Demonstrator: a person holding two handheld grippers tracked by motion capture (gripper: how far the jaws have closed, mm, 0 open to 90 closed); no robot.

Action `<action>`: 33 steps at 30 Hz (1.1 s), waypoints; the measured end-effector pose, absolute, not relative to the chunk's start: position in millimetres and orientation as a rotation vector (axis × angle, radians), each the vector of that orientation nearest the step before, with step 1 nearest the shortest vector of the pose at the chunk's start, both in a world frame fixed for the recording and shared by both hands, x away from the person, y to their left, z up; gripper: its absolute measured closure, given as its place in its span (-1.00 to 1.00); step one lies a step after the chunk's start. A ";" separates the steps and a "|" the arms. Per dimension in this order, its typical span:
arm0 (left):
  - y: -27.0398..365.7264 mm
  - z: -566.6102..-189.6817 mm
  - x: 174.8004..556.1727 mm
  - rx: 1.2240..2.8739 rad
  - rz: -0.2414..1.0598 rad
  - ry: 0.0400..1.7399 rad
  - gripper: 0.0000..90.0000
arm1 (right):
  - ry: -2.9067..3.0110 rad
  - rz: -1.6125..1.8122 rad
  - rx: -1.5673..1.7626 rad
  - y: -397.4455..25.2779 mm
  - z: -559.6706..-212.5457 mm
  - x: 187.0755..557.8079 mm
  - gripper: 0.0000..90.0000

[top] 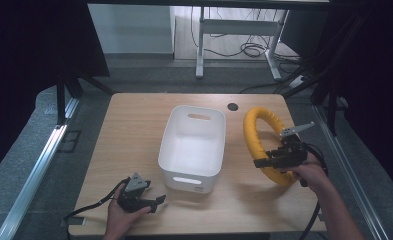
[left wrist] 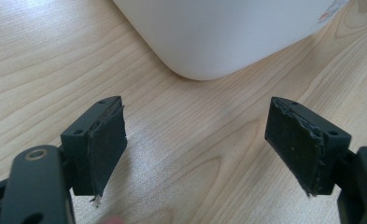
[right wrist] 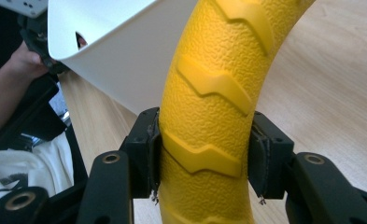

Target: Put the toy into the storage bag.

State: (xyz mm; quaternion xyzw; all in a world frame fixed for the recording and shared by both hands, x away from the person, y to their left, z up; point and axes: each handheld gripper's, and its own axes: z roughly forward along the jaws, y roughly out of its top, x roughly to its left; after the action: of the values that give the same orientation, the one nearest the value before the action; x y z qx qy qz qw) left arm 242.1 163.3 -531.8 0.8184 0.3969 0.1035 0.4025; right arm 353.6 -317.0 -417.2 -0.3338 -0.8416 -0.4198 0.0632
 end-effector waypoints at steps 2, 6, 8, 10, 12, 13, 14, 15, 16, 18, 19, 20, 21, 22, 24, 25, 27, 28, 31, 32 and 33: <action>163.4 -531.8 242.1 2.069 0.262 1.003 -0.55 | -2.539 -1.288 -1.016 -319.2 -415.2 354.0 0.14; 163.5 -531.9 242.3 2.071 0.265 1.004 -0.55 | -2.514 -1.342 -1.032 -325.0 -412.2 355.1 0.14; 163.5 -531.9 242.2 2.070 0.264 1.003 -0.55 | -2.502 -1.361 -1.038 -327.3 -411.4 355.5 0.14; 163.5 -531.8 242.2 2.070 0.265 1.004 -0.55 | -2.497 -1.378 -1.041 -329.2 -410.5 355.6 0.14; 163.5 -531.8 242.1 2.070 0.264 1.004 -0.54 | -2.493 -1.387 -1.043 -330.4 -409.9 355.6 0.14; 163.4 -531.9 242.2 2.070 0.264 1.004 -0.54 | -2.490 -1.400 -1.046 -332.0 -409.0 355.6 0.14; 163.4 -531.9 242.2 2.070 0.264 1.004 -0.55 | -2.490 -1.400 -1.046 -332.0 -409.0 355.6 0.14; 163.4 -531.9 242.2 2.070 0.264 1.004 -0.55 | -2.483 -1.417 -1.051 -334.0 -408.0 355.7 0.14; 163.4 -531.9 242.2 2.070 0.264 1.003 -0.55 | -2.483 -1.417 -1.051 -334.0 -408.0 355.7 0.14; 163.4 -532.2 242.4 2.071 0.266 1.003 -0.55 | -2.473 -1.433 -1.065 -335.5 -407.0 355.6 0.14; 163.4 -532.3 242.4 2.075 0.267 1.004 -0.55 | -2.467 -1.442 -1.066 -336.0 -406.4 355.3 0.14; 163.2 -532.7 242.4 2.077 0.266 1.003 -0.55 | -2.461 -1.451 -1.066 -336.4 -405.6 355.0 0.14; 162.7 -533.0 242.4 2.076 0.263 1.004 -0.55 | -2.454 -1.464 -1.064 -337.1 -404.2 354.8 0.14; 162.7 -533.0 242.4 2.076 0.263 1.004 -0.55 | -2.454 -1.464 -1.064 -337.1 -404.2 354.8 0.14; 162.9 -532.7 242.3 2.076 0.264 1.003 -0.55 | -2.443 -1.483 -1.069 -338.4 -403.0 355.1 0.14; 163.3 -532.4 242.2 2.075 0.266 1.003 -0.55 | -2.437 -1.489 -1.075 -339.0 -402.6 355.2 0.14; 163.5 -532.1 242.1 2.073 0.269 1.004 -0.55 | -2.429 -1.505 -1.083 -340.8 -401.7 355.4 0.14; 163.5 -532.1 242.0 2.073 0.269 1.004 -0.54 | -2.416 -1.523 -1.091 -342.2 -401.0 355.4 0.14; 163.0 -532.8 242.3 2.078 0.266 1.004 -0.55 | -2.380 -1.569 -1.100 -345.0 -397.7 354.8 0.14; 162.9 -533.0 242.4 2.078 0.266 1.004 -0.55 | -2.369 -1.584 -1.097 -346.3 -395.3 354.4 0.14; 162.9 -533.0 242.4 2.078 0.266 1.004 -0.55 | -2.361 -1.602 -1.092 -346.8 -393.7 354.0 0.14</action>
State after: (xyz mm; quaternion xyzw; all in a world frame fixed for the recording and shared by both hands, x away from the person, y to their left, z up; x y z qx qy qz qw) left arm 242.4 162.9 -533.0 0.8206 0.3964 0.1051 0.3982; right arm 354.0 -346.8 -393.7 -0.3573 -0.7720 -0.5239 0.0433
